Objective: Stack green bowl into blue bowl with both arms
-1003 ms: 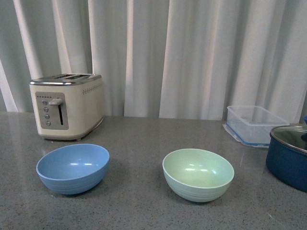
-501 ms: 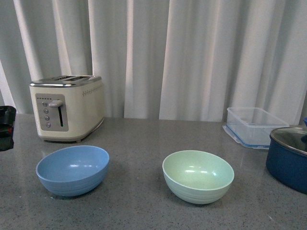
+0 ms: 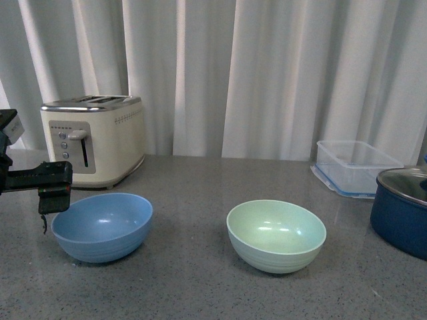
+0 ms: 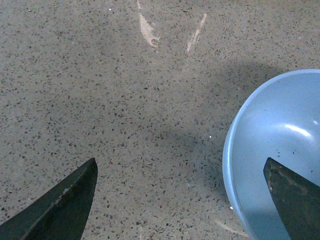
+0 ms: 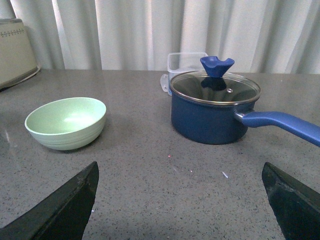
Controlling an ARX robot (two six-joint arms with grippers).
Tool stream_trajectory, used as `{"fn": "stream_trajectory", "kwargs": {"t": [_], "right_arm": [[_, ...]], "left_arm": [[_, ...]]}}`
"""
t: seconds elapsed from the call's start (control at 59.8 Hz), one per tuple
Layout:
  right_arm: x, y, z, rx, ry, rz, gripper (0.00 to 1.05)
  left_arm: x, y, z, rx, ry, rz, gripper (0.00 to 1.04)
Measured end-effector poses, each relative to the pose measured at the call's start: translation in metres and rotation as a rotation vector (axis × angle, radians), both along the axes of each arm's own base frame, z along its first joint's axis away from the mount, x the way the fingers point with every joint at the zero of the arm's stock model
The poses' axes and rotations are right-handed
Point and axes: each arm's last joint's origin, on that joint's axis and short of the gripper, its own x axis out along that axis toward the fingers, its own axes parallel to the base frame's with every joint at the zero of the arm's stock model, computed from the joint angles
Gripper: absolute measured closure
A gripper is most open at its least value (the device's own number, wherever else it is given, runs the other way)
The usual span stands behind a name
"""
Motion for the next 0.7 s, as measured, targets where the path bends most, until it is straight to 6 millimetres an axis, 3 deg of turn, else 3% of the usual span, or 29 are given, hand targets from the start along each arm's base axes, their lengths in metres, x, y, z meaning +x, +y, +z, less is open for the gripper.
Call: {"fn": "stream_trajectory", "kwargs": {"t": [0.318,0.401,0.702], "right_arm": [[0.000,0.000,0.000,0.000,0.000,0.000,0.10],[0.000,0.000,0.000,0.000,0.000,0.000,0.10],[0.000,0.000,0.000,0.000,0.000,0.000,0.10]], "left_arm": [[0.020,-0.009,-0.017,-0.007,0.032,0.002,0.08],[0.022,-0.010,-0.026,-0.012,0.056,0.014,0.28],[0.022,-0.012,-0.028,-0.063,0.053,0.031,0.76]]}}
